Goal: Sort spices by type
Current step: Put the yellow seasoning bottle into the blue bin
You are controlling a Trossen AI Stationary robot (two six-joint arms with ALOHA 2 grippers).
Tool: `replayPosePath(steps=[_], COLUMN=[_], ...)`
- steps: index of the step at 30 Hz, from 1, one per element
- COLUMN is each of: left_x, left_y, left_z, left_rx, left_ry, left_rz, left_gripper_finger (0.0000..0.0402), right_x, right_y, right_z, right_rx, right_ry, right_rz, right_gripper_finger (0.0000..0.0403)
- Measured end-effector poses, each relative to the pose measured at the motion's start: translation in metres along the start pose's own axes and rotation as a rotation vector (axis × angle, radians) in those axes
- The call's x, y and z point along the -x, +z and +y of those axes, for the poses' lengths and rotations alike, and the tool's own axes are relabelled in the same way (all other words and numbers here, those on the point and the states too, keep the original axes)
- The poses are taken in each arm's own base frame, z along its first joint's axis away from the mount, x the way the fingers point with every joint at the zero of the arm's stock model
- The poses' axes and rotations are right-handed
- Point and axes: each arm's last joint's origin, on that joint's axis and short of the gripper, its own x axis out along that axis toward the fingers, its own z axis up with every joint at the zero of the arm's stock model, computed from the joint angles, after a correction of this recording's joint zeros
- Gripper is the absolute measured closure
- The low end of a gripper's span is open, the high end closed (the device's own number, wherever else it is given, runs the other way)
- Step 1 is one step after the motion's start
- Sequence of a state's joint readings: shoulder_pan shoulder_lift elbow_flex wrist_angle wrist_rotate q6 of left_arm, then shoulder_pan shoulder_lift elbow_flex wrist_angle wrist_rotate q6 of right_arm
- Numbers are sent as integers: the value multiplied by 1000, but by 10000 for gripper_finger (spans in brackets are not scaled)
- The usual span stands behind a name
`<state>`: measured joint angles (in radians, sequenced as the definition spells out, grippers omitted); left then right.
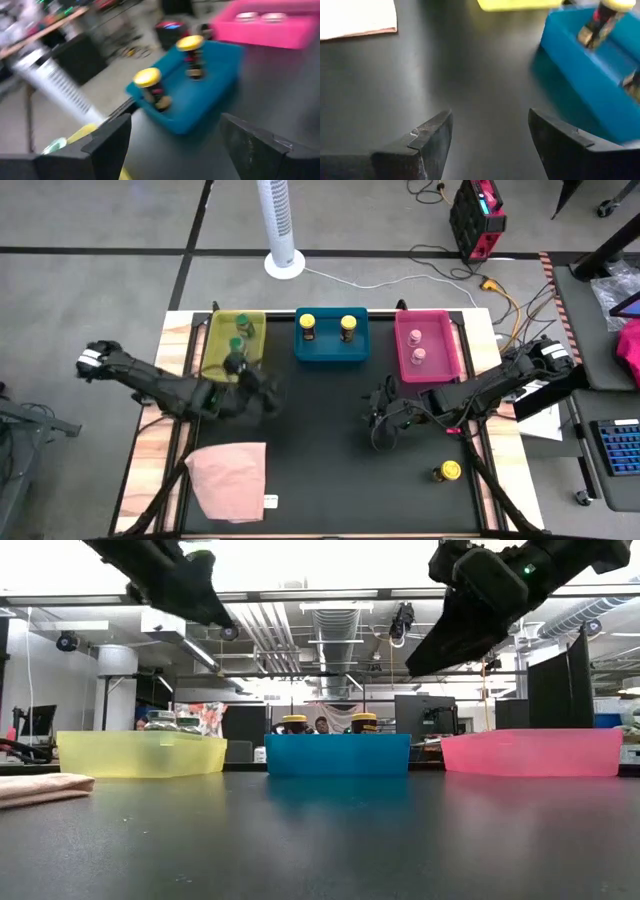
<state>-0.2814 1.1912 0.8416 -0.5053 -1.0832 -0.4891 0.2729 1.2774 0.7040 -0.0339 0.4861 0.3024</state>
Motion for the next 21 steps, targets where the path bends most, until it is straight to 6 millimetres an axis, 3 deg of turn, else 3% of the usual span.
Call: replayPosePath(steps=[4, 8, 13, 17, 21], left_x=[31, 48, 50, 48, 47], left_y=[-9, -18, -23, -24, -26], left_z=[-18, -30, -36, -39, -41], left_rx=[-113, -190, -213, -221, -207], left_ry=[-140, -211, -178, -119, -52], left_rz=[-45, -71, -97, -124, -156], left_gripper_finger=[116, 116, 116, 116, 116], right_x=[3, 10, 29, 50, 74], right_y=[2, 8, 24, 43, 56], right_z=[4, 11, 24, 46, 62], right_rx=[-87, -188, -270, -268, -338], right_ry=[123, 231, 288, 327, 249], right_rz=[107, 218, 357, 432, 601], right_gripper_finger=[167, 180, 193, 201, 212])
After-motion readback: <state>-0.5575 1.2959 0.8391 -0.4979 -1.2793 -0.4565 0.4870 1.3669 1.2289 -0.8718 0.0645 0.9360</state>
